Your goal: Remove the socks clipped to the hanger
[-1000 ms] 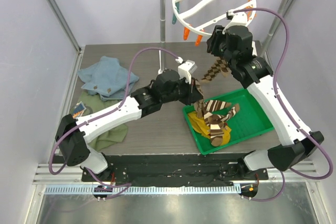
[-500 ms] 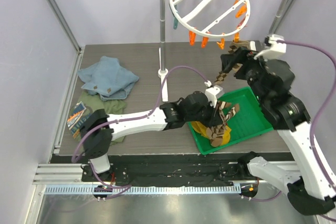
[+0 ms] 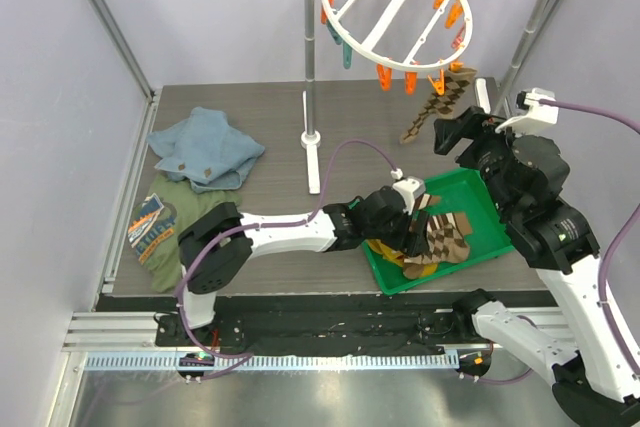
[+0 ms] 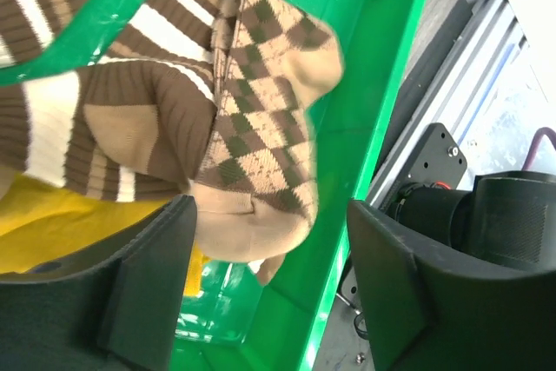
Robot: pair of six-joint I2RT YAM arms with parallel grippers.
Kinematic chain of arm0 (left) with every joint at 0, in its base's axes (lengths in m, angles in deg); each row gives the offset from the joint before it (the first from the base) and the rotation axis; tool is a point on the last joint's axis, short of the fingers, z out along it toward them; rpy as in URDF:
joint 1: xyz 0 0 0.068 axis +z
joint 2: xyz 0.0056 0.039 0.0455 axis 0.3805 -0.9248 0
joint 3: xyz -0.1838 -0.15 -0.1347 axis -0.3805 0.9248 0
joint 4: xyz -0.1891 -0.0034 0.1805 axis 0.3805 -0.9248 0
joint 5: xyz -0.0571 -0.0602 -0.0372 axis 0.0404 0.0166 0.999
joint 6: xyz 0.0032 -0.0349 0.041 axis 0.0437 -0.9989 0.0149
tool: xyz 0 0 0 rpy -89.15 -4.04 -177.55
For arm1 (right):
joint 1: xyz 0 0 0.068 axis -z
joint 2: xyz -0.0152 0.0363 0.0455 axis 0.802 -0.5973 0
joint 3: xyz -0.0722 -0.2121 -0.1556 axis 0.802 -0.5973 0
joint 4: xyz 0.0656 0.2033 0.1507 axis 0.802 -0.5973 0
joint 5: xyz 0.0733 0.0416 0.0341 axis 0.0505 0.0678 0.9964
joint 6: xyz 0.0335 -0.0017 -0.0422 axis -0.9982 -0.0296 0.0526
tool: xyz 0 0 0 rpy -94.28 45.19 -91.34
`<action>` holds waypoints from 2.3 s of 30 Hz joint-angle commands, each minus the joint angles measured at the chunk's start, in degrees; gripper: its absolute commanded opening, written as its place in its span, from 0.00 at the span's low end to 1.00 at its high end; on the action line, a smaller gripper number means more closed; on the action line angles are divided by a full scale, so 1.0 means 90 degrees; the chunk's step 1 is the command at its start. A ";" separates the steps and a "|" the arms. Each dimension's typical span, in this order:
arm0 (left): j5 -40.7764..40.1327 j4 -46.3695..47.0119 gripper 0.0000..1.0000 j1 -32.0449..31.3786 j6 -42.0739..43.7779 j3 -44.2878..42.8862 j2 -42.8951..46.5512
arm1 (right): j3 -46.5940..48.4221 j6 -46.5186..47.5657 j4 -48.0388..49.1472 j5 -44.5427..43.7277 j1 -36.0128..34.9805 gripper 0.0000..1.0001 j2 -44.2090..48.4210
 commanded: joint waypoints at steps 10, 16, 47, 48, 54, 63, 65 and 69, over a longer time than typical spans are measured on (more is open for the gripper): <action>-0.1653 -0.1063 1.00 0.0030 0.1113 -0.0290 0.1470 | -0.0708 0.0258 0.0998 -0.0688 -0.0016 0.93 -0.0001; -0.1010 -0.1699 1.00 0.0664 0.0832 -0.0417 0.1889 | -0.0005 0.0553 0.0823 0.0093 0.0169 0.95 -0.0773; -0.1557 -0.2745 1.00 0.1241 0.2111 0.0452 0.4028 | -0.1440 0.1880 0.5293 0.5920 0.4192 0.97 -0.3720; -0.1498 -0.2745 1.00 0.1241 0.2111 0.0462 0.4087 | -0.1363 0.1910 0.5392 0.6088 0.4231 0.97 -0.3848; -0.1595 -0.2676 1.00 0.1241 0.2198 0.0540 0.4214 | -0.0768 0.2066 0.5696 0.7142 0.4280 0.95 -0.4863; -0.1830 -0.2666 1.00 0.1241 0.2335 0.0550 0.4146 | -0.1126 0.1256 0.6282 0.7712 0.4251 0.16 -0.4808; -0.1781 -0.2666 1.00 0.1241 0.2326 0.0540 0.4107 | -0.1380 0.1071 0.6272 0.7273 0.4154 0.07 -0.4320; -0.1761 -0.2686 1.00 0.1241 0.2345 0.0531 0.4068 | -0.2092 0.0525 0.5941 0.6052 0.3744 0.01 -0.3383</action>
